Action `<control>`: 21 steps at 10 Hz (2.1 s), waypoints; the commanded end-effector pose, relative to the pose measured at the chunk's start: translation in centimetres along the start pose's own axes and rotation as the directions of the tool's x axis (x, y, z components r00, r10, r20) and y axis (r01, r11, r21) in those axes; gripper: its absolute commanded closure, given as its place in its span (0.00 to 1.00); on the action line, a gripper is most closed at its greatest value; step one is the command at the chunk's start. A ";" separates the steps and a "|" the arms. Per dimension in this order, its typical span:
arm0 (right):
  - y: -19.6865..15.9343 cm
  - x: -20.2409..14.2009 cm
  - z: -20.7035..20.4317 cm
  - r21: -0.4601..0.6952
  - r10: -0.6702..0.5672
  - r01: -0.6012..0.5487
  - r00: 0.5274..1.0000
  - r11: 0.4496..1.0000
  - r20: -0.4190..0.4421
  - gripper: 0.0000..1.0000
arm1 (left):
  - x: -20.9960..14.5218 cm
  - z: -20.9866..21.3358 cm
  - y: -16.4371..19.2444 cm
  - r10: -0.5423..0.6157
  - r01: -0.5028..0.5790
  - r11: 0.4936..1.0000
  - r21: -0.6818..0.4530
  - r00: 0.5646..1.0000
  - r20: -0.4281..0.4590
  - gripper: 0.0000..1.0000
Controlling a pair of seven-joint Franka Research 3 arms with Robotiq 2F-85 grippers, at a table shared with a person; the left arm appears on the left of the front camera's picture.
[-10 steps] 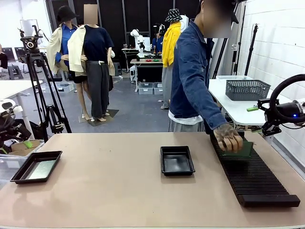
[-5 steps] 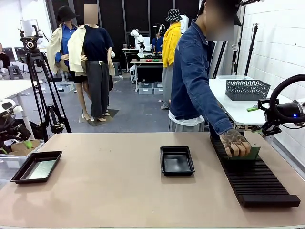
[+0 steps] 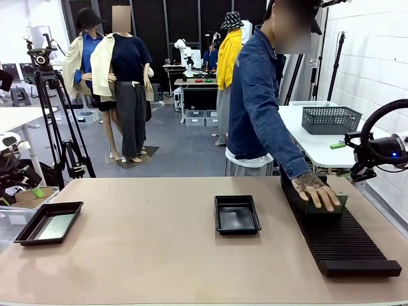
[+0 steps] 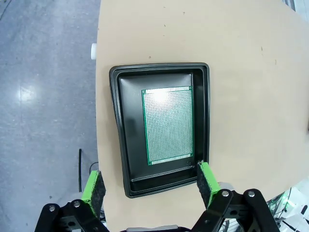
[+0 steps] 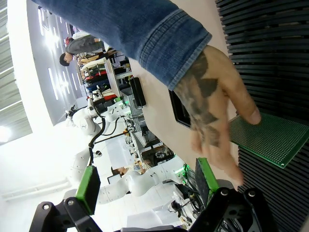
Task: Inspect and transfer BCBs to ESD trays.
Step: Pick up the Blank PCB from the PCB Rack and place it in the right ESD tray.
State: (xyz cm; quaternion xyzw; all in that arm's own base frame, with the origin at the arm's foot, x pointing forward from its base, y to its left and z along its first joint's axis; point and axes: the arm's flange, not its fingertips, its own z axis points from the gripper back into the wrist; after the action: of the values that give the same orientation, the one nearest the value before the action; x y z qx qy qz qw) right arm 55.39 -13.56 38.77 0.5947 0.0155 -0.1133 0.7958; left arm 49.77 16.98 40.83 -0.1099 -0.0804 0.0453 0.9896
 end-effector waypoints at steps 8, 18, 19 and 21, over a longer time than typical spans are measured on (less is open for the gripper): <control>0.1 -0.5 -0.3 0.004 -0.009 0.009 1.000 1.000 -0.001 0.00 | -1.3 2.9 4.0 0.057 -0.018 0.870 -0.493 0.996 0.064 0.00; 0.1 -0.5 -0.3 0.004 -0.009 0.009 1.000 1.000 -0.001 0.00 | -0.7 2.2 9.7 -0.075 0.035 0.339 -0.940 0.997 0.010 0.00; 0.1 -0.5 -0.3 0.004 -0.009 0.009 1.000 1.000 -0.001 0.00 | -0.5 2.3 9.5 -0.058 0.026 0.332 -0.943 0.998 0.007 0.00; 0.1 -0.5 -0.3 0.004 -0.009 0.009 1.000 1.000 -0.001 0.00 | -1.3 1.9 9.3 -0.067 0.021 0.353 -0.935 0.998 -0.003 0.00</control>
State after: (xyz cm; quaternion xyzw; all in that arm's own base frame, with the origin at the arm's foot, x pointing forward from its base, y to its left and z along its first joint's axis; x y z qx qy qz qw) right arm 55.38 -13.57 38.77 0.5947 0.0155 -0.1134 0.7957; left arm 47.70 26.32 40.41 -0.6534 -0.0769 -0.0388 0.7521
